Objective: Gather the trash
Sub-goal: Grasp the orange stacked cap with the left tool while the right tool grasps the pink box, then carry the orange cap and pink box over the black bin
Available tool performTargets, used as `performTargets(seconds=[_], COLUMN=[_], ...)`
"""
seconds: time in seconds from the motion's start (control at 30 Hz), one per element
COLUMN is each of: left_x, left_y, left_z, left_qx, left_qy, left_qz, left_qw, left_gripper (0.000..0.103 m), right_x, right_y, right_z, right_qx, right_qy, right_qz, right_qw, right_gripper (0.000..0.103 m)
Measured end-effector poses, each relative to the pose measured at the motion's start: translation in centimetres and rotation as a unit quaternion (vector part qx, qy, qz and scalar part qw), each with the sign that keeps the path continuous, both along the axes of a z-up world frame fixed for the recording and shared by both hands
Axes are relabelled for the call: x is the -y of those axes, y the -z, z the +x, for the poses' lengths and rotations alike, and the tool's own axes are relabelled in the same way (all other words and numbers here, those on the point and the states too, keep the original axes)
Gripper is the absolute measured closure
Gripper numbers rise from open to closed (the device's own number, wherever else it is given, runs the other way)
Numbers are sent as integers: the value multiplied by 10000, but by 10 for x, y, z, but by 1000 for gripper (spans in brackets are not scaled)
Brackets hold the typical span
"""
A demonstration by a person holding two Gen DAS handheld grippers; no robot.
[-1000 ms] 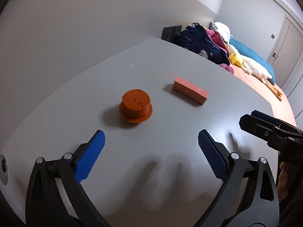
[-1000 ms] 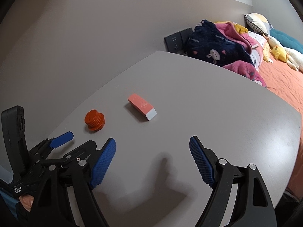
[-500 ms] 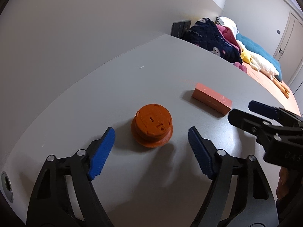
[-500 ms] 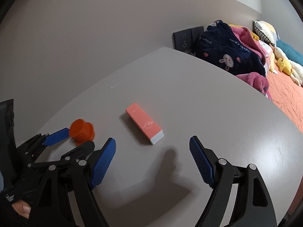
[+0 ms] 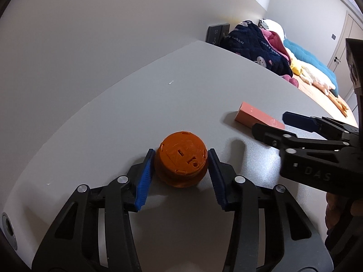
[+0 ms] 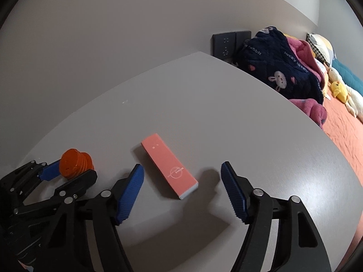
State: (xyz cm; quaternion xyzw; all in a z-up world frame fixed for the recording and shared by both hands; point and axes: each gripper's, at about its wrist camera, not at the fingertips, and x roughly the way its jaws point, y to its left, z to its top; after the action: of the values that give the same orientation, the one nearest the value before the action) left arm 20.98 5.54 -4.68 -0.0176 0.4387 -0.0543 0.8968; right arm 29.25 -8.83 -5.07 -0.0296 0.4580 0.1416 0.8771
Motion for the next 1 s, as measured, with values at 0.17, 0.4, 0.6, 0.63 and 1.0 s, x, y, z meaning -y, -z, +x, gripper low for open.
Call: performTargets(seconds=[0.17, 0.4, 0.6, 0.63, 1.0], left_x=[2, 3, 9, 11, 36], left_y=[0, -1, -7, -9, -33], left_z=[-1, -6, -15, -18, -52], left_qx=[34, 37, 58, 64, 206], left_qy=[50, 53, 70, 84, 217], left_qz=[29, -9, -73, -84, -175], left_qw=[10000, 10000, 9999, 9999, 9994], left_gripper=[57, 57, 57, 57, 57], right_x=[-3, 8, 14, 16, 37], right_y=[2, 2, -8, -11, -35], right_z=[1, -6, -19, -23, -71], right_qx=[74, -61, -61, -59, -4], right_qy=[-104, 59, 17, 16, 10], right_qz=[-128, 343, 439, 460, 642], right_qw=[9998, 9994, 9990, 9989, 9979], right_gripper=[80, 82, 82, 82, 82])
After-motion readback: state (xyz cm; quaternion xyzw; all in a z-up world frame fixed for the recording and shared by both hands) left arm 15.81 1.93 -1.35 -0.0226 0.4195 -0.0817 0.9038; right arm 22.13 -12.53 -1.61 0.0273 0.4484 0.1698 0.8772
